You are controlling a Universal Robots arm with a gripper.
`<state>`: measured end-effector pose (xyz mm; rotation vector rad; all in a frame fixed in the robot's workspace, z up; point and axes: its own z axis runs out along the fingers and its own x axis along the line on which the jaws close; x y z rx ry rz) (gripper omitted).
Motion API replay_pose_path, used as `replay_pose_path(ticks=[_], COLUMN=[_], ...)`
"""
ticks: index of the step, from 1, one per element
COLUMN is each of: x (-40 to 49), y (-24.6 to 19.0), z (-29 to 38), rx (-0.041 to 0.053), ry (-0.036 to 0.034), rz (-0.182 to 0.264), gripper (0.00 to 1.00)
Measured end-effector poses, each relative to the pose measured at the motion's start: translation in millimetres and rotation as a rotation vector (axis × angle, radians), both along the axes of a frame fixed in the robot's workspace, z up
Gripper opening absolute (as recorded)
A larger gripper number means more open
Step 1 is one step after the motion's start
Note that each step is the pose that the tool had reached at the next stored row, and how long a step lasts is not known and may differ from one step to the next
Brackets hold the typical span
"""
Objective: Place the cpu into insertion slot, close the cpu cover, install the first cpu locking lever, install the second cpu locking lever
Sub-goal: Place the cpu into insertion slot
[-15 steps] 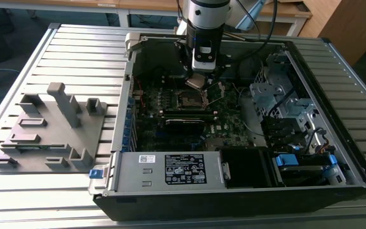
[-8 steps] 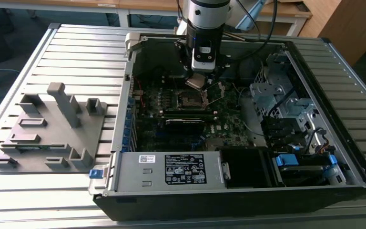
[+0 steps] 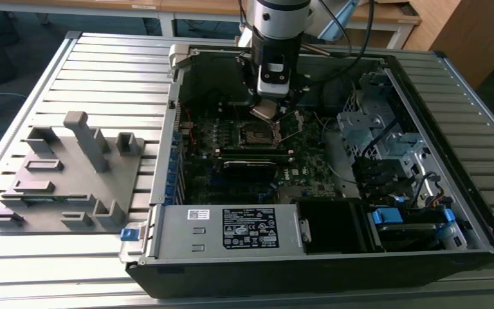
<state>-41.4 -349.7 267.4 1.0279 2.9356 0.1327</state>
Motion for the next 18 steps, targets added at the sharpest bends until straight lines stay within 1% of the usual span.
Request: replay_pose_path(ticks=[7, 18], x=[0.0, 0.0], y=[0.0, 0.0], z=[-0.2, -0.2], rx=[0.0, 0.0], ry=[0.0, 0.0], rz=[-0.076, -0.078], gripper=[0.54, 0.54])
